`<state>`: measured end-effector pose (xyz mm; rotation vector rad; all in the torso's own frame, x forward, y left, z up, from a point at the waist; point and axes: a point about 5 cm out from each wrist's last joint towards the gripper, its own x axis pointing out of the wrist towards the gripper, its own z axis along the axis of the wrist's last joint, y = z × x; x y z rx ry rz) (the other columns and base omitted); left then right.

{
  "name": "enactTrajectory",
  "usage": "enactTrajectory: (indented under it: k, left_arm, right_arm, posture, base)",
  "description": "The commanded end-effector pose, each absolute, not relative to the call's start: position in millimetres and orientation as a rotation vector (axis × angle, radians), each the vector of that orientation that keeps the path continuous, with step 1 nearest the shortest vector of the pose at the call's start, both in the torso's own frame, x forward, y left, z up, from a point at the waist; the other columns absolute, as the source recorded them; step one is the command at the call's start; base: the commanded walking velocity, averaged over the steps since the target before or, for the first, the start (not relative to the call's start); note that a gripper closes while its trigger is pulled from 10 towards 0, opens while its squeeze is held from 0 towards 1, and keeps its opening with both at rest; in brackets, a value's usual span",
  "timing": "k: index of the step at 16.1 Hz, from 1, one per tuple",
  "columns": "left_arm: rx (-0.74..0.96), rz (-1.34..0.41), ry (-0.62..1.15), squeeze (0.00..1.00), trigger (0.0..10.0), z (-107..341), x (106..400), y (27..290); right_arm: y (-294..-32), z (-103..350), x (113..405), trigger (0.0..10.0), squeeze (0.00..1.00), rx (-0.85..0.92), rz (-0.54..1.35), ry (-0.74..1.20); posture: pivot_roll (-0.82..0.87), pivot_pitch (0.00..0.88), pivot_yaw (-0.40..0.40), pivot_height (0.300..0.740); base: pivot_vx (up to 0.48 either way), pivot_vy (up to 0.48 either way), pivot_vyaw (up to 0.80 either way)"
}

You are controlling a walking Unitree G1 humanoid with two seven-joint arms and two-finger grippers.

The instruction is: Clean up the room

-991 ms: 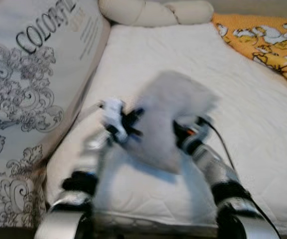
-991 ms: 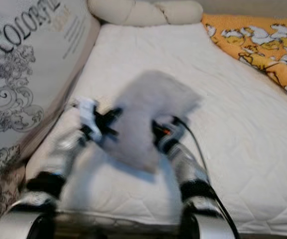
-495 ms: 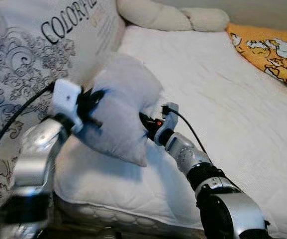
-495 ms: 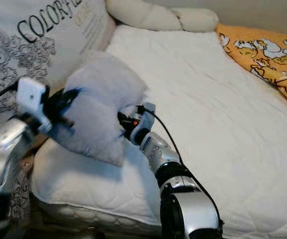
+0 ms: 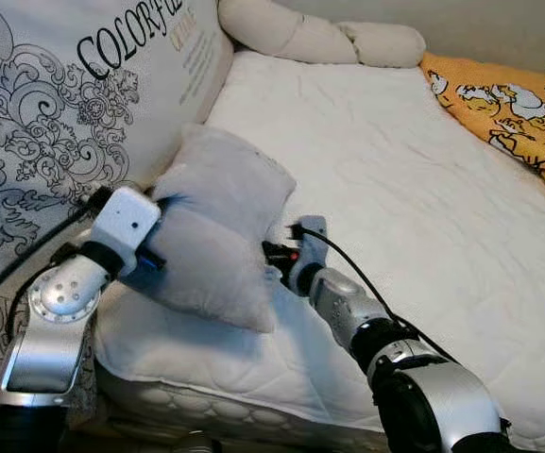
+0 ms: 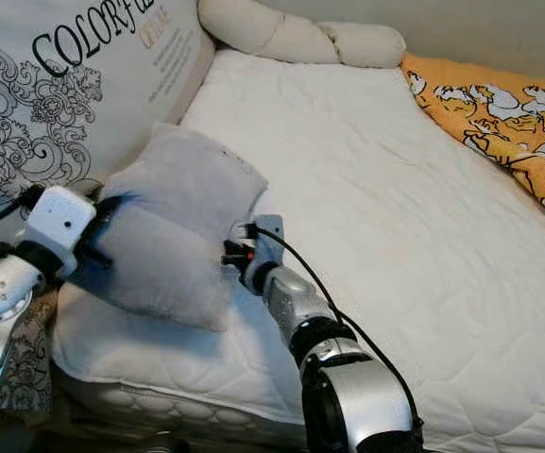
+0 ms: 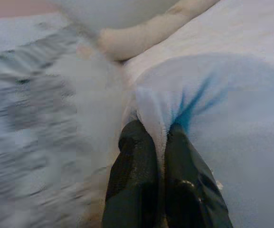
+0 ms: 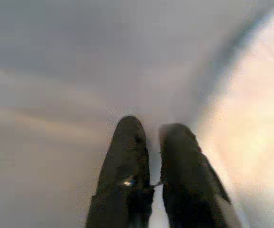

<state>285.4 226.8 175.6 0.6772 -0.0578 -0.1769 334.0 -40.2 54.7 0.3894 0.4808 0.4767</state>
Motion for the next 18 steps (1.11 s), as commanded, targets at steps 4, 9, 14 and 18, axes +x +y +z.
enactTrajectory:
  k: [4, 9, 14, 18]
  left_arm:
    - [0.845, 0.001, -0.240, 0.00, 0.0, 198, 298, 240]
    - [0.811, 0.140, -0.203, 0.00, 0.0, 179, 281, 254]
    - [0.896, 0.337, -0.319, 0.00, 0.0, 163, 246, 249]
    - [0.790, 0.308, -0.143, 0.00, 0.0, 131, 246, 247]
  right_arm:
    - [-45, 43, 317, 10.0, 1.00, 0.547, 0.608, 0.382]
    - [-84, 48, 308, 10.0, 1.00, 0.518, 0.807, 0.219]
    - [-104, 59, 301, 10.0, 1.00, 0.413, 0.914, 0.150]
    - [-96, 67, 290, 10.0, 1.00, 0.315, 1.104, 0.166]
  posture:
    - [0.20, 0.031, -0.067, 0.740]
    - [0.18, 0.040, -0.039, 0.740]
    - [0.16, 0.048, -0.052, 0.740]
    - [0.16, 0.049, -0.053, 0.740]
  base:
    - [0.000, 0.000, 0.00]
    - [0.000, 0.000, 0.00]
    - [0.000, 0.000, 0.00]
    - [0.000, 0.000, 0.00]
